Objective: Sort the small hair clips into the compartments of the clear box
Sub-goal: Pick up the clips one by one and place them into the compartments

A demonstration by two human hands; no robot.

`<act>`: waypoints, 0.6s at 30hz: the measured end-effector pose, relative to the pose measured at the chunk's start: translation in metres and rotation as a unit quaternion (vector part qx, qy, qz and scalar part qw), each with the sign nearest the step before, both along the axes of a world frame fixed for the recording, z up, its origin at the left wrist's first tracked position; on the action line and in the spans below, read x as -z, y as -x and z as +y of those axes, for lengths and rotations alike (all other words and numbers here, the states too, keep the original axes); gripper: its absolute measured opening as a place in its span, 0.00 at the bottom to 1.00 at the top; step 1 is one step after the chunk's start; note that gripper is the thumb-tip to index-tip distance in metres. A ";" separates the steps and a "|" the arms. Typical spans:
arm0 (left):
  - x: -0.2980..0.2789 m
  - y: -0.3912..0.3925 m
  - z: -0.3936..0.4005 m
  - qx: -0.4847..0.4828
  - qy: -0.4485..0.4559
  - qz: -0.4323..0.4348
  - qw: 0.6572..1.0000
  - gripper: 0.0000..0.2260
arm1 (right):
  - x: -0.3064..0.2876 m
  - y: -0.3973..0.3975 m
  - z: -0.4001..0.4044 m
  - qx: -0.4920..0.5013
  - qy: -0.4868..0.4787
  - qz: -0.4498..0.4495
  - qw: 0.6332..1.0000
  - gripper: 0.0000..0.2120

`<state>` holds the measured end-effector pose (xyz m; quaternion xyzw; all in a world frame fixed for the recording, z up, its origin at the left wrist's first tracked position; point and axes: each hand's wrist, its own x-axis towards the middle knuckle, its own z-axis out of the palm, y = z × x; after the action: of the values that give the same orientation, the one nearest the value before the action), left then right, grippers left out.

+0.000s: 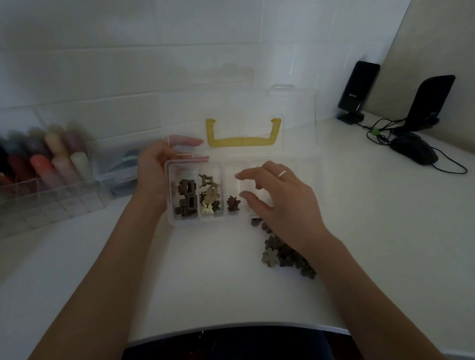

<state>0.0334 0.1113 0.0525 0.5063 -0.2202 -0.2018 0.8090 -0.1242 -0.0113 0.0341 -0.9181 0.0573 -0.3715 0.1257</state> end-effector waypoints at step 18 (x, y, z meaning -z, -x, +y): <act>0.003 -0.011 0.003 -0.055 0.033 0.076 0.995 0.15 | -0.002 0.014 -0.017 0.047 -0.005 0.275 0.960 0.11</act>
<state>0.0448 0.1142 0.0495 0.4741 -0.1362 -0.1872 0.8495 -0.1379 -0.0281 0.0360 -0.9805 0.1345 -0.1098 0.0925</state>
